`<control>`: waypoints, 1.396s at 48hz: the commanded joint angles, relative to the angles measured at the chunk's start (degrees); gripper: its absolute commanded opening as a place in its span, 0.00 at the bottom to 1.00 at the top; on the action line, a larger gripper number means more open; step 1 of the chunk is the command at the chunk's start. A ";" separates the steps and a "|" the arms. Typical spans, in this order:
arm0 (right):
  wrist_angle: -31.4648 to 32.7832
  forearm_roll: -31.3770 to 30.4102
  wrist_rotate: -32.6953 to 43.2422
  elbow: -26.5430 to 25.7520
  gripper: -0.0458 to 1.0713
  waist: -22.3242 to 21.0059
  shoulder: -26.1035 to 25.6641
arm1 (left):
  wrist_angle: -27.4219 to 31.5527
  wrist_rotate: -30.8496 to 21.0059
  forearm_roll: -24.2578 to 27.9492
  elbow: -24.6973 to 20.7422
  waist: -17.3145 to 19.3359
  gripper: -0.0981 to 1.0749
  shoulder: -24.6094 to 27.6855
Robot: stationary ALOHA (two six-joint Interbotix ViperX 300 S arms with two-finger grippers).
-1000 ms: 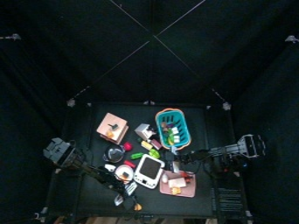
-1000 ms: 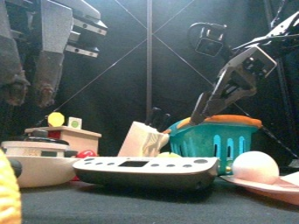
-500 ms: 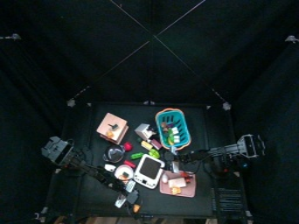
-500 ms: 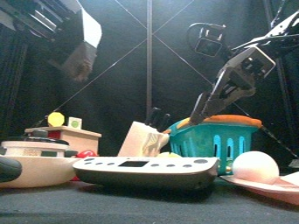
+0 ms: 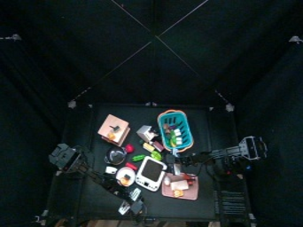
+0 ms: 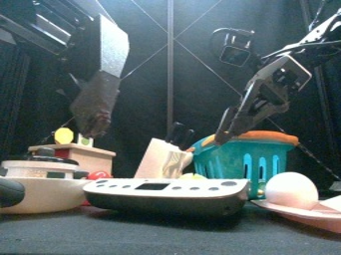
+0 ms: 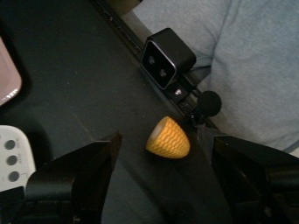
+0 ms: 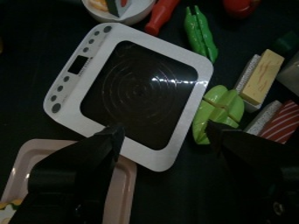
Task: Grab corn top
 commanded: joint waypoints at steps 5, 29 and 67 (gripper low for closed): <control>-0.18 0.00 0.00 -1.41 0.96 -0.18 -0.88 | -1.23 -0.09 -4.22 -0.97 0.00 0.95 0.62; -0.18 0.00 0.09 -1.41 0.97 -0.18 -0.79 | -4.13 -0.09 -4.83 -0.18 -0.09 0.95 3.34; -0.18 0.00 0.09 -1.49 0.97 -0.18 -0.70 | -4.13 -0.09 -4.04 -0.18 0.35 0.82 4.83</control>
